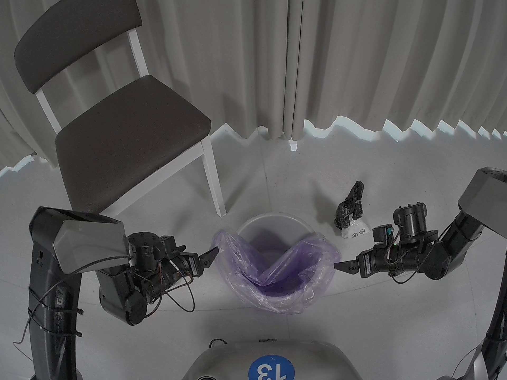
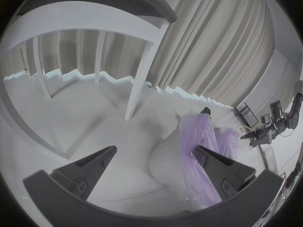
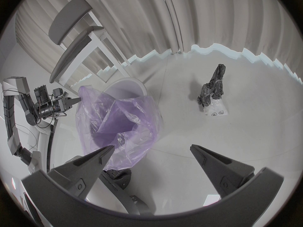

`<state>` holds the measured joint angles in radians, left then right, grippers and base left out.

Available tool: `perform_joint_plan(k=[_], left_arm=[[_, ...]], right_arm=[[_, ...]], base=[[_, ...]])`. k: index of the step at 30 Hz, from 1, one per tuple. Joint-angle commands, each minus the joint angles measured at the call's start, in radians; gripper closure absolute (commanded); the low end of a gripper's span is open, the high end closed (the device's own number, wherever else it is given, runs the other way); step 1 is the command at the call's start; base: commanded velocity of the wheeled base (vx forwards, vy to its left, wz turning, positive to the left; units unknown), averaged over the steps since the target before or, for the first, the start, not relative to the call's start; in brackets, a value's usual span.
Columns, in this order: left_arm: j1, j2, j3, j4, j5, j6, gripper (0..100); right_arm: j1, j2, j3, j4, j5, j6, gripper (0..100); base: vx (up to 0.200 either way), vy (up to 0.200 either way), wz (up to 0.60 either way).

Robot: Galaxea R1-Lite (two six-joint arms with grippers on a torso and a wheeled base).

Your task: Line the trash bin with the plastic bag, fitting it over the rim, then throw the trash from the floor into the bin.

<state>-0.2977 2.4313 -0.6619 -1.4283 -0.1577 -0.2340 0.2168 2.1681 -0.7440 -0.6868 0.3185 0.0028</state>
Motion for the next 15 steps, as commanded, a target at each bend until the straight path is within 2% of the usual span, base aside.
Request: perform_joint_plan(k=[1,4,5,8,15], left_arm=[[0.003,-0.023,0.005,0.028,-0.002,0.021,0],[0.002,-0.032,-0.019,0.085,-0.002,0.022,0],[0.000,-0.034,-0.051,0.147,0.000,0.022,0],[0.000,-0.029,-0.081,0.189,0.000,0.022,0],[0.005,0.006,-0.127,0.206,0.000,0.022,0]], right_arm=[[-0.010,0.004,-0.006,0.000,0.001,0.000,0],[-0.014,0.033,-0.024,0.000,-0.001,0.000,0],[-0.017,0.075,-0.057,0.000,-0.009,0.002,0],[-0.037,0.119,-0.084,0.001,-0.009,0.000,0],[-0.060,0.220,-0.198,0.055,-0.010,-0.001,0]], base=[[0.000,0.000,0.00],[0.000,0.000,0.00],[0.000,0.000,0.00],[0.000,0.000,0.00],[0.000,0.000,0.00]])
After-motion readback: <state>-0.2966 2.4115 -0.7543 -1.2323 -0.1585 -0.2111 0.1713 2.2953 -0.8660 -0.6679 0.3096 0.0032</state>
